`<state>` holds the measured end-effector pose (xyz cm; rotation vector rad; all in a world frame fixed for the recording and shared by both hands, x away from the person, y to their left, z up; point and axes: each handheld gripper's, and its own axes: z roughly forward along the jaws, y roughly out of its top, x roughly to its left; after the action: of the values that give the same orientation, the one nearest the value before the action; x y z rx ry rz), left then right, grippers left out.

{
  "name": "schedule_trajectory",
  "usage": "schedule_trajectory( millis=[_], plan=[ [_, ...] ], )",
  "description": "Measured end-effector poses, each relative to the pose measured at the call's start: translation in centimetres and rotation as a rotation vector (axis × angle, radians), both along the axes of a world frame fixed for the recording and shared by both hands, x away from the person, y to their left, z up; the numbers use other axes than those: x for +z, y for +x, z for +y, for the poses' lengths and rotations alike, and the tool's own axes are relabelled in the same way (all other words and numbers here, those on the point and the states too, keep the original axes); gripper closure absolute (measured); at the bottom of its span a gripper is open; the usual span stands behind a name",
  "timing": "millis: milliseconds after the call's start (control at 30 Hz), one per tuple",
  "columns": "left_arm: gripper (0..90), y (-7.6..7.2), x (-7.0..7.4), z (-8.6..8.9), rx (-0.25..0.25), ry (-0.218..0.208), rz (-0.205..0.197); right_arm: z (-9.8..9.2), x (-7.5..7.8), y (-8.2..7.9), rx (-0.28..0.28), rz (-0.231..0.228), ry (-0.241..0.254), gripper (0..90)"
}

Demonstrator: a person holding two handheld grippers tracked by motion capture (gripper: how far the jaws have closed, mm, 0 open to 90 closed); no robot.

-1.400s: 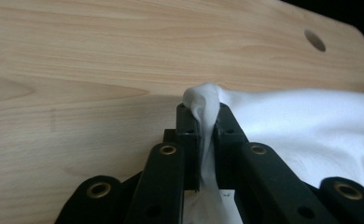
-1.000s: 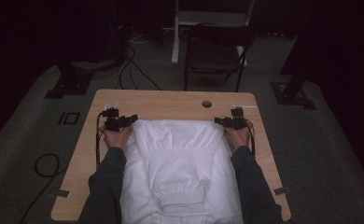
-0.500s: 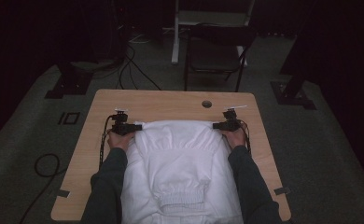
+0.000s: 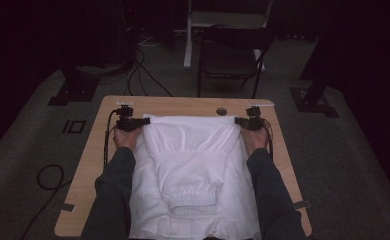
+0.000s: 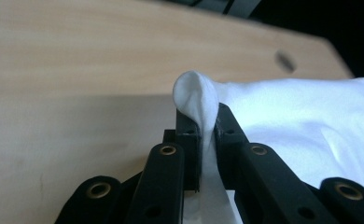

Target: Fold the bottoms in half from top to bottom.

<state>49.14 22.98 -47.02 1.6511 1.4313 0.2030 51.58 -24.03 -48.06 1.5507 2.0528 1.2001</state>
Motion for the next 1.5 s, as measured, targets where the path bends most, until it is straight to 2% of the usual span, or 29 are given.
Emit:
schedule_trajectory(
  millis=[67, 100, 133, 233, 467, 567, 633, 700, 767, 867, 967, 1100, 1233, 1300, 1367, 1433, 1500],
  plan=[
    [83.7, 0.0, 0.9, 0.3, 0.005, -0.052, -0.031, -0.2, 1.1, -0.2, 0.004, -0.052, 0.014, 88.1],
    [83.6, -0.1, 1.1, 0.3, 0.002, -0.063, -0.038, -0.3, 1.5, -0.3, 0.008, -0.072, 0.021, 88.0],
    [83.6, -0.2, 1.5, 0.3, -0.009, -0.045, -0.043, -0.4, 1.7, -0.4, 0.012, -0.083, 0.022, 88.1],
    [83.4, -0.6, 1.9, 0.3, -0.029, -0.039, -0.057, -0.6, 2.0, -0.8, 0.033, -0.097, 0.014, 88.0],
    [83.1, -1.5, 2.3, 0.6, -0.05, -0.039, -0.075, -0.9, 2.4, -1.7, 0.054, -0.115, 0.033, 88.0],
    [83.0, -2.3, 2.4, 1.1, -0.061, -0.056, -0.086, -1.1, 2.6, -2.4, 0.069, -0.128, 0.052, 88.0],
    [83.0, -3.2, 2.6, 1.3, -0.077, -0.069, -0.105, -1.2, 2.7, -3.2, 0.081, -0.137, 0.067, 88.0],
    [83.0, -4.3, 2.7, 1.5, -0.094, -0.063, -0.121, -1.3, 2.7, -4.1, 0.095, -0.149, 0.059, 87.9],
    [82.9, -5.5, 2.8, 1.7, -0.11, -0.085, -0.137, -1.5, 2.7, -5.1, 0.114, -0.156, 0.061, 87.9],
    [82.8, -7.8, 2.6, 2.1, -0.131, -0.105, -0.158, -1.8, 2.7, -7.0, 0.138, -0.166, 0.075, 88.0],
    [82.6, -10.3, 2.0, 2.4, -0.158, -0.112, -0.16, -2.0, 2.5, -9.3, 0.175, -0.176, 0.059, 87.9],
    [82.3, -13.6, 0.5, 2.6, -0.195, -0.086, -0.122, -2.5, 1.6, -12.7, 0.218, -0.162, 0.067, 87.8],
    [81.9, -15.9, -2.7, 2.1, -0.235, -0.01, -0.017, -2.4, -0.8, -15.5, 0.264, -0.101, 0.019, 87.7],
    [81.8, -16.4, -4.4, 1.7, -0.248, 0.01, 0.042, -2.4, -2.2, -16.5, 0.279, -0.064, -0.007, 87.6],
    [81.7, -16.6, -5.8, 1.5, -0.25, 0.028, 0.075, -2.2, -3.4, -16.9, 0.291, -0.023, -0.016, 87.6],
    [81.7, -16.4, -6.8, 1.1, -0.252, 0.045, 0.106, -1.9, -4.7, -17.2, 0.294, 0.016, -0.03, 87.6],
    [81.7, -16.0, -7.3, 0.6, -0.26, 0.067, 0.108, -1.4, -5.9, -17.0, 0.296, 0.055, -0.055, 87.5]
  ],
)
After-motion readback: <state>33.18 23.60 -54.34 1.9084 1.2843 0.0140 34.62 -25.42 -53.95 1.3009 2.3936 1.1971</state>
